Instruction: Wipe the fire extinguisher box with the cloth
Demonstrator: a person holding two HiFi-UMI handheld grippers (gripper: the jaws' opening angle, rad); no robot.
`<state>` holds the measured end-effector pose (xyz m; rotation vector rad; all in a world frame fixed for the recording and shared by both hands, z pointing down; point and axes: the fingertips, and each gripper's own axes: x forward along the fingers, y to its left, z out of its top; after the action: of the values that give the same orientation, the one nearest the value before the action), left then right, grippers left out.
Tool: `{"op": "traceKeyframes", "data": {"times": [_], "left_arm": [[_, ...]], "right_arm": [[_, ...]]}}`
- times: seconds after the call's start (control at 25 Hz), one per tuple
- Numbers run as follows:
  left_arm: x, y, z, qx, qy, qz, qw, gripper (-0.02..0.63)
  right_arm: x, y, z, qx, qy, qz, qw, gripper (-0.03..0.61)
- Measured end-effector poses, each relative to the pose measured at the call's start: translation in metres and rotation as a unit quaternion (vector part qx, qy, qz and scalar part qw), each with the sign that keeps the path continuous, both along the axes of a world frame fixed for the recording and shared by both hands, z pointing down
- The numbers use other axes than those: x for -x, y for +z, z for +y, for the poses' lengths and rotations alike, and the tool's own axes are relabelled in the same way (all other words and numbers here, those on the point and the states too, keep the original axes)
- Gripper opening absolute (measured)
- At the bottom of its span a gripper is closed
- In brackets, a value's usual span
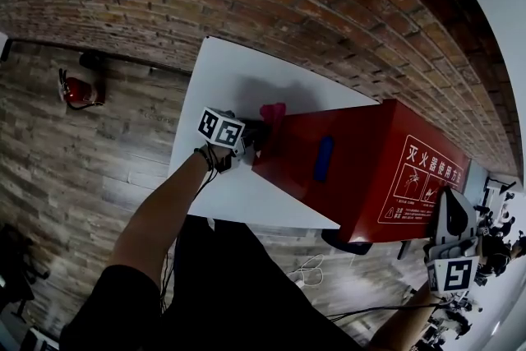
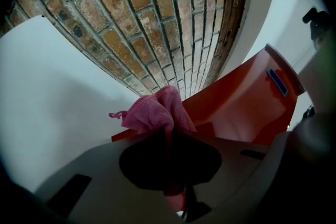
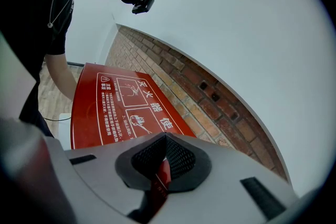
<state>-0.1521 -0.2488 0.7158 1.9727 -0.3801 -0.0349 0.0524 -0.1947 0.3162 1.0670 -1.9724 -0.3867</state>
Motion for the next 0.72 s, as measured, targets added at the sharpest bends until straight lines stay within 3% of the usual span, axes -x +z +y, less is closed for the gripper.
{"op": "traceKeyframes", "data": {"times": [0.44,0.72], "left_arm": [[0.000,0.045,0.005,0.015,-0.010,-0.035,0.9992,0.052],[-0.002,0.065,0.004,0.034,0.007,-0.070,0.9970,0.053]], "right_arm": [[0.005,-0.003,-0.003,-0.010,0.003,-0.013,1.000,0.015],[0.004,-0.002,-0.003,-0.012,0.005,-0.012,1.000,0.015]]}}
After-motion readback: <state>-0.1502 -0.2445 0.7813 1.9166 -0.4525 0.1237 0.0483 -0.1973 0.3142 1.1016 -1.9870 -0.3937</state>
